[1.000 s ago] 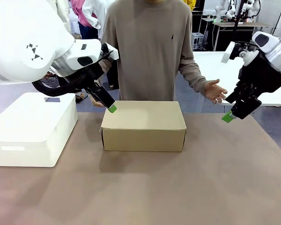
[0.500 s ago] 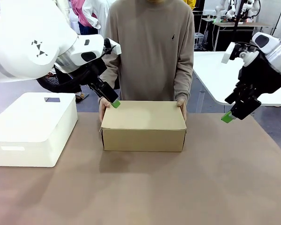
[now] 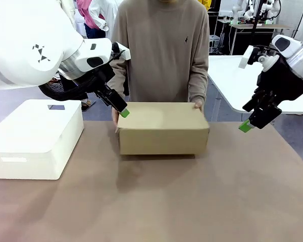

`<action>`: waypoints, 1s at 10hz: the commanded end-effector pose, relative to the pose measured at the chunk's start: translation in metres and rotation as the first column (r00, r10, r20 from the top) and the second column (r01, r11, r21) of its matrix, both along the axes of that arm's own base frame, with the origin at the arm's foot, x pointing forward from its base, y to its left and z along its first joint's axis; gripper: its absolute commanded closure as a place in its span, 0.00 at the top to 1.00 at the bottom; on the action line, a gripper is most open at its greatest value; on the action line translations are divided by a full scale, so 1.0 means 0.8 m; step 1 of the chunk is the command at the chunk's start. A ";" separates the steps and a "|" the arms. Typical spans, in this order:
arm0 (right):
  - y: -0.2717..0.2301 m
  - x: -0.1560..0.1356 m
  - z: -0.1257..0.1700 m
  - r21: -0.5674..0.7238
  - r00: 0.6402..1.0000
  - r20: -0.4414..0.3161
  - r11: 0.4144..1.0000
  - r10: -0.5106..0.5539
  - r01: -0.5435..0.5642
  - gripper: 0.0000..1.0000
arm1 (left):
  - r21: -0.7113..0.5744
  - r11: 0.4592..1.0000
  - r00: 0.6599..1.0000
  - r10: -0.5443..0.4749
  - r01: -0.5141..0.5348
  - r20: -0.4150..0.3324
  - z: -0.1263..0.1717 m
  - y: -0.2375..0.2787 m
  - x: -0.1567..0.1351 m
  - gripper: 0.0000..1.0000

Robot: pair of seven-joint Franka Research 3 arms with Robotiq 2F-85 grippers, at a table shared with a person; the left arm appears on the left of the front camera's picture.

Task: Pack the shoes into the box.
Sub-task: Press down on the lid of the Shoes Box.

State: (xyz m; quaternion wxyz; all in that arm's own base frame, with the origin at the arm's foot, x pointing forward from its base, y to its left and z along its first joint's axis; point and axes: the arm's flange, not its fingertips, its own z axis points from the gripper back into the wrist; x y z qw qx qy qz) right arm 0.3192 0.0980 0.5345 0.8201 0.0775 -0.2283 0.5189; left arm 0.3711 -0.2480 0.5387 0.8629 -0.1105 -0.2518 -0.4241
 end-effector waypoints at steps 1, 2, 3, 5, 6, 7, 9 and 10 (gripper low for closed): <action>0.000 0.001 0.003 -0.010 1.000 0.001 1.000 -0.003 0.003 1.00 | 0.009 1.000 1.000 0.003 -0.003 0.001 0.000 0.004 -0.004 1.00; 0.000 0.001 0.003 -0.010 1.000 0.001 1.000 -0.003 0.003 1.00 | 0.009 1.000 1.000 0.003 -0.003 0.001 0.000 0.004 -0.004 1.00; 0.000 0.001 0.003 -0.010 1.000 0.001 1.000 -0.003 0.003 1.00 | 0.009 1.000 1.000 0.003 -0.003 0.001 0.000 0.004 -0.004 1.00; 0.000 0.001 0.003 -0.010 1.000 0.001 1.000 -0.003 0.003 1.00 | 0.009 1.000 1.000 0.003 -0.003 0.001 0.000 0.004 -0.004 1.00; 0.000 0.001 0.003 -0.010 1.000 0.001 1.000 -0.003 0.003 1.00 | 0.009 1.000 1.000 0.003 -0.003 0.001 0.000 0.004 -0.004 1.00; 0.000 0.001 0.003 -0.010 1.000 0.001 1.000 -0.003 0.003 1.00 | 0.009 1.000 1.000 0.003 -0.003 0.001 0.000 0.004 -0.004 1.00; 0.000 0.001 0.003 -0.010 1.000 0.001 1.000 -0.003 0.003 1.00 | 0.009 1.000 1.000 0.003 -0.003 0.001 0.000 0.004 -0.004 1.00; 0.000 0.001 0.003 -0.010 1.000 0.001 1.000 -0.003 0.003 1.00 | 0.009 1.000 1.000 0.003 -0.003 0.001 0.000 0.004 -0.004 1.00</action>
